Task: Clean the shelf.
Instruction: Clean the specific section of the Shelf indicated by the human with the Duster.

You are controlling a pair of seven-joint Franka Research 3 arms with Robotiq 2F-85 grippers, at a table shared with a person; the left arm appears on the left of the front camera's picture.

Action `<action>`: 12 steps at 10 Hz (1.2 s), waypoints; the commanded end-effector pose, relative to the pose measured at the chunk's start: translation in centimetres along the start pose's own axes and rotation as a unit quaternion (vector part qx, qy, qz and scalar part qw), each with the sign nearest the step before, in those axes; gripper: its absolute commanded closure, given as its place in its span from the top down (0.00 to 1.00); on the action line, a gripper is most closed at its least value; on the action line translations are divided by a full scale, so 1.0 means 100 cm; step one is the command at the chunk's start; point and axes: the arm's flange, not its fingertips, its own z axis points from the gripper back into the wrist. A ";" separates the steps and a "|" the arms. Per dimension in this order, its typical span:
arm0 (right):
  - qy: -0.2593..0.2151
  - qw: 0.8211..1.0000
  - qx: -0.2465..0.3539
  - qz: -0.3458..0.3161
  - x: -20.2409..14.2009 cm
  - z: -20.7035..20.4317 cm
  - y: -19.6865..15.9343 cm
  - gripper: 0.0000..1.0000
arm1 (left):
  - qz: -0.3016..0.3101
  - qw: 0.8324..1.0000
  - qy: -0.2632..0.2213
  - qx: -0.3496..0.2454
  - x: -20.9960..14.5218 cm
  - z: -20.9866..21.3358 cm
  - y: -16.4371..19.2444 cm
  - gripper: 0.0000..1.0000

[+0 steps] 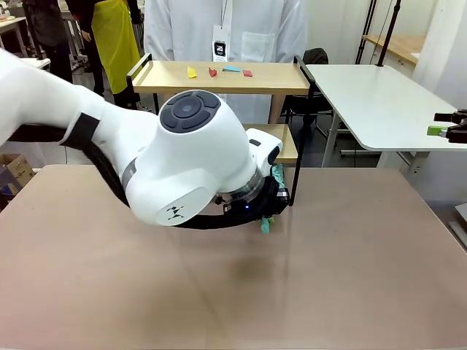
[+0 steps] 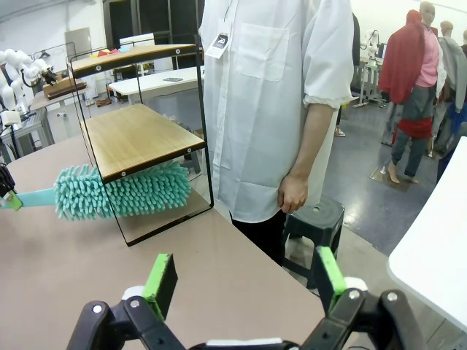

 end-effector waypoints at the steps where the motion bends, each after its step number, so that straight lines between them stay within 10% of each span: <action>1: 0.007 1.000 -0.001 0.001 0.004 -0.001 0.001 1.00 | 0.023 1.000 -0.014 -0.003 -0.001 -0.048 -0.022 0.13; 12: 0.007 1.000 -0.001 0.001 0.004 -0.001 0.001 1.00 | 0.013 0.999 0.038 0.032 0.002 -0.054 0.008 0.13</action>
